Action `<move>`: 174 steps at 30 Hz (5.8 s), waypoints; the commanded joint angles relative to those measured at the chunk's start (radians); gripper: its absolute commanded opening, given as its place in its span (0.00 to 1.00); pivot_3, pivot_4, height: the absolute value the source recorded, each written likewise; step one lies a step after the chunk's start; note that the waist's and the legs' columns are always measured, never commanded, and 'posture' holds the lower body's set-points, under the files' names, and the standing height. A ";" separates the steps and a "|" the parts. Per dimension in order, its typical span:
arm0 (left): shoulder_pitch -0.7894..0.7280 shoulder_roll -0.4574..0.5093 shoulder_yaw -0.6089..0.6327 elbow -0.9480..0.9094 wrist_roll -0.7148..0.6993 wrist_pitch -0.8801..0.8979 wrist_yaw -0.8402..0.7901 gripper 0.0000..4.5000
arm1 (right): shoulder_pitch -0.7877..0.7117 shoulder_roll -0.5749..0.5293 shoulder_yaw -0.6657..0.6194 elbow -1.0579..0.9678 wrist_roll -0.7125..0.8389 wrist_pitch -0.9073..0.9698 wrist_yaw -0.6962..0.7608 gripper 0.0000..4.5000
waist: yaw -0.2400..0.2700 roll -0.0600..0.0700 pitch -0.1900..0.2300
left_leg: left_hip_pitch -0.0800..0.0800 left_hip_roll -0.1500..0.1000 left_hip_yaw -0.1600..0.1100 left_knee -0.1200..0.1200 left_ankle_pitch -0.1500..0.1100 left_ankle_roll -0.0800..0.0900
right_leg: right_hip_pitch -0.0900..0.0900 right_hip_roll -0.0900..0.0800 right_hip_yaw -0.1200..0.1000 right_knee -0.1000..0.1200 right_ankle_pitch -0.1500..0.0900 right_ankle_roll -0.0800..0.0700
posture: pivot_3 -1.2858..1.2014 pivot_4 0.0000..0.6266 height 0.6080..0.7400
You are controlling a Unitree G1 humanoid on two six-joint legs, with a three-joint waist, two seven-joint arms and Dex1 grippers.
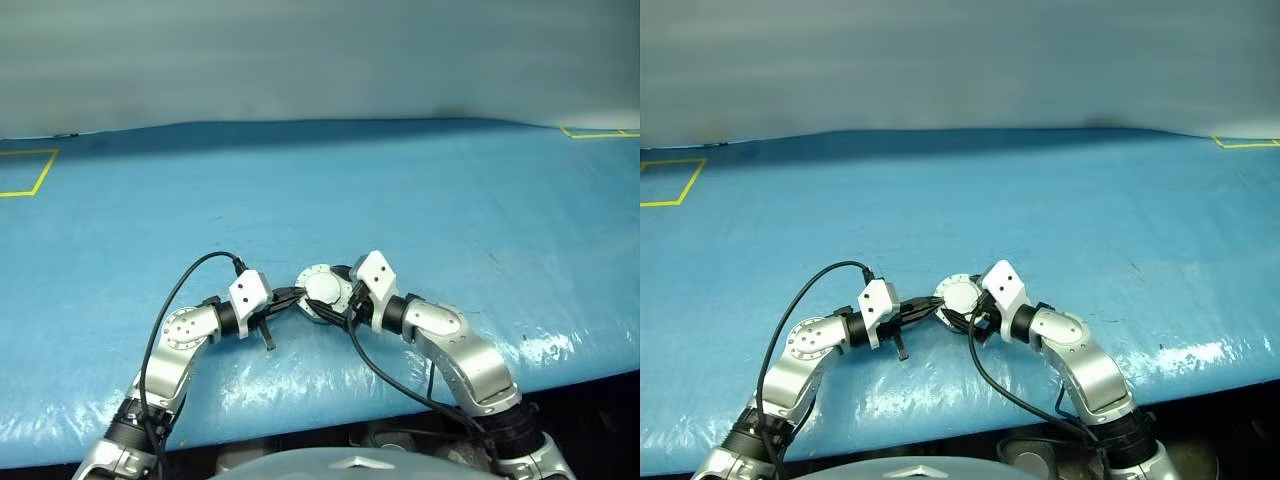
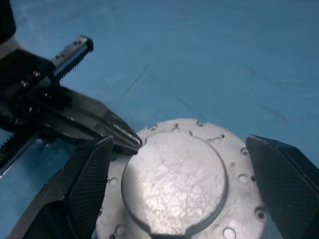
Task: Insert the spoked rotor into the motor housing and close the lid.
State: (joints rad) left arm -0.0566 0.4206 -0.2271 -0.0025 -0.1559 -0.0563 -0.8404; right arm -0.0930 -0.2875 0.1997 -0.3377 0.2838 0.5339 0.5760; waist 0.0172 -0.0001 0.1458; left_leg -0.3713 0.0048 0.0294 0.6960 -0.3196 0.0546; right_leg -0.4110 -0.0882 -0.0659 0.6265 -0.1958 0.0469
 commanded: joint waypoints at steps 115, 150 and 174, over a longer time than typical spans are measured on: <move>0.168 -0.338 0.373 -0.317 -1.001 0.572 0.207 0.99 | -0.164 0.361 -0.278 0.061 1.129 0.403 -0.422 0.27 | -0.038 0.003 0.005 | -0.011 0.003 0.007 -0.005 0.002 -0.003 | -0.017 0.010 0.010 0.000 0.006 0.001 | 0.52 0.24 1.00; 0.086 -0.471 0.351 -0.246 -0.990 0.571 0.474 0.61 | -0.151 0.368 -0.259 0.081 1.095 0.358 -0.525 0.27 | -0.032 0.002 0.005 | -0.011 0.003 0.009 -0.002 0.001 -0.001 | -0.017 0.010 0.012 0.000 0.007 0.002 | 0.52 0.24 1.00; -0.033 -0.401 0.528 -0.157 -0.831 0.421 0.518 0.52 | -0.152 0.351 -0.240 0.071 1.039 0.355 -0.525 0.72 | -0.028 0.000 0.006 | -0.012 0.002 0.011 -0.001 0.002 -0.003 | -0.016 0.010 0.014 -0.001 0.008 0.004 | 0.52 0.24 1.00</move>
State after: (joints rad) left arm -0.0612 0.0121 0.3039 -0.1227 -0.9926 0.3872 -0.3108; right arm -0.2317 0.0643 -0.0443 -0.2306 1.3125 0.8961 0.0442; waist -0.0107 -0.0004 0.1519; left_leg -0.3832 0.0064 0.0412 0.6958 -0.3178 0.0515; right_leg -0.4274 -0.0785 -0.0514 0.6249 -0.1877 0.0516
